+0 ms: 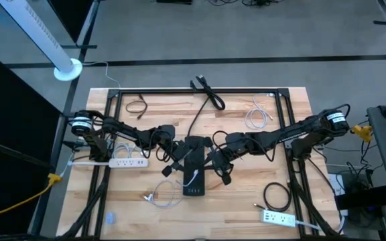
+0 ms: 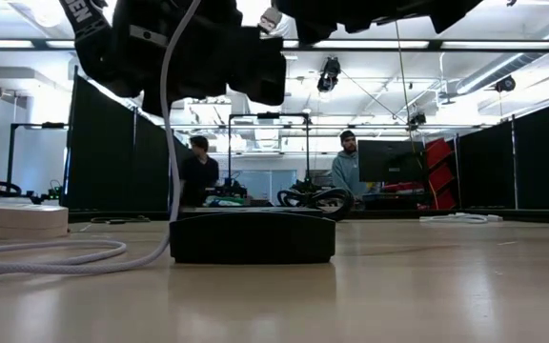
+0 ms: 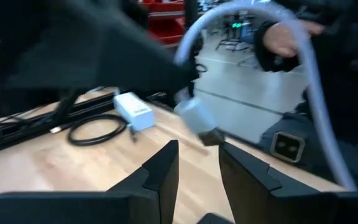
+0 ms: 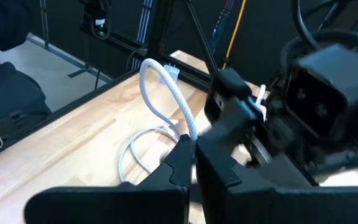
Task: Insert USB
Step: Insert the purple charger cable into the black outlet extension
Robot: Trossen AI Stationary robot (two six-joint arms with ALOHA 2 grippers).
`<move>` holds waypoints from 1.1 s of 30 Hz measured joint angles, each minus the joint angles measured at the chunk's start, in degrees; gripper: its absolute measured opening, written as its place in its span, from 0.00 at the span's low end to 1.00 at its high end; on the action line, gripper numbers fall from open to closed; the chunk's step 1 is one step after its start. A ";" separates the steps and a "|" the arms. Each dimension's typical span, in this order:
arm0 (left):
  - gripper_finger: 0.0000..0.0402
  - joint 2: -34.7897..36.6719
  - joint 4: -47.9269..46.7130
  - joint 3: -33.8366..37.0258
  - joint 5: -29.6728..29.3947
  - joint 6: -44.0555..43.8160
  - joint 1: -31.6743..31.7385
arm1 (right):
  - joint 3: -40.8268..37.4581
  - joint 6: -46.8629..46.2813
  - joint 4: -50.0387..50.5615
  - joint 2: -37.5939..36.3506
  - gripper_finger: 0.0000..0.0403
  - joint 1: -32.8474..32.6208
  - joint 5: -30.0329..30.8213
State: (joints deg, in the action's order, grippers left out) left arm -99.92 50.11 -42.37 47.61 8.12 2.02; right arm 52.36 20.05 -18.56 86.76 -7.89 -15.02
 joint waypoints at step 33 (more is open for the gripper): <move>0.26 0.76 -1.86 0.00 7.46 -2.90 3.82 | 0.00 1.71 -0.24 0.00 0.00 0.01 -1.95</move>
State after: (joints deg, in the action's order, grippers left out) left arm -99.15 48.25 -42.37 55.07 5.22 5.85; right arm 52.36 21.76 -18.80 86.76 -7.88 -16.97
